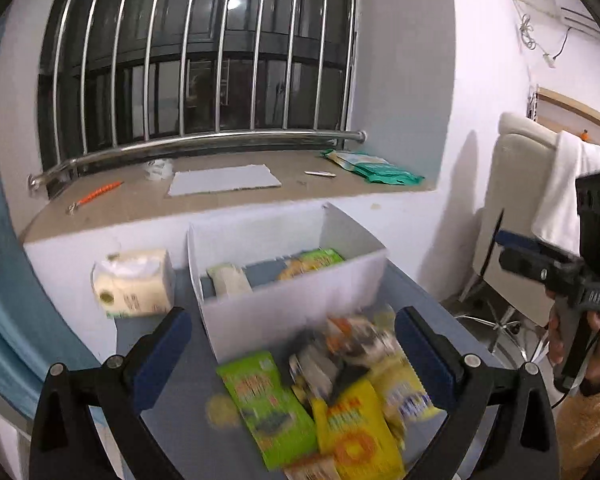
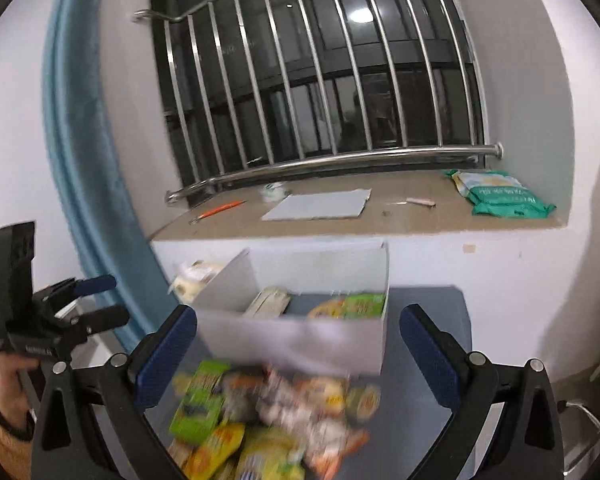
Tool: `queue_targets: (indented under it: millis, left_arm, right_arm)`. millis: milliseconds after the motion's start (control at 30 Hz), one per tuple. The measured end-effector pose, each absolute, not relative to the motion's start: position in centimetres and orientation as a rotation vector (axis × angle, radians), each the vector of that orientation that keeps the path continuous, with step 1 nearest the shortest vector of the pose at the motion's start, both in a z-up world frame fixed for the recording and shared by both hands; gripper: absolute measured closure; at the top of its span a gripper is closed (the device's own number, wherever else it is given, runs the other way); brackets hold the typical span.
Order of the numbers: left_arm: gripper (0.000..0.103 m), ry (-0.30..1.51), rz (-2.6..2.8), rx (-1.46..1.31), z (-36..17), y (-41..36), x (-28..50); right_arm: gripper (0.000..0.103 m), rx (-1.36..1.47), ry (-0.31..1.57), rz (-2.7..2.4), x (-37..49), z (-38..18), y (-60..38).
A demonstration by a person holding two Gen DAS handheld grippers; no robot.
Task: Organize snacks
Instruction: 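Carry both packages into the white box and open both tools, then grasp the black-and-white patterned snack bag with the right tool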
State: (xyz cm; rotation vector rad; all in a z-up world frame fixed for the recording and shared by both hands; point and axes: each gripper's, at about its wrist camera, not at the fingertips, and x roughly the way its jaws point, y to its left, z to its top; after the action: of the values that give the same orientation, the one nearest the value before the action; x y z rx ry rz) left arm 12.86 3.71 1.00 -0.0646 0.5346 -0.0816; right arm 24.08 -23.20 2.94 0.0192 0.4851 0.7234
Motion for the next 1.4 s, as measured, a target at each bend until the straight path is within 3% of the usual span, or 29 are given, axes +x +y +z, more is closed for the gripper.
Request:
queue_targets:
  millis: [400, 733, 1200, 1233, 1300, 1400]
  left_arm:
    - [0.0, 0.59, -0.12, -0.169, -4.7, 1.0, 5.5]
    - [0.0, 0.618, -0.133, -0.156, -6.0, 0.3, 4.6]
    - [0.0, 0.649, -0.065, -0.22, -7.4, 3.7, 3.5]
    - [0.0, 0.654, -0.063, -0.229, -7.6, 4.0, 3.5]
    - [0.0, 0.665, -0.054, -0.235, -8.0, 4.3, 3.5]
    - [0.0, 0.669, -0.041, -0.231, -8.3, 4.6, 3.4]
  right_arm:
    - [0.0, 0.028, 0.615, 0.675, 15.1, -5.7, -27.7]
    - [0.0, -0.034, 0.655, 0.693, 17.5, -6.9, -24.5]
    - [0.0, -0.415, 0.801, 0.717, 27.0, -10.3, -13.8]
    - [0.004, -0.441, 0.82, 0.714, 27.4, -10.9, -13.4]
    - [0.049, -0.464, 0.847, 0.711, 28.3, -11.9, -12.9]
    - [0.058, -0.376, 0.909, 0.702, 29.9, -12.5, -13.9]
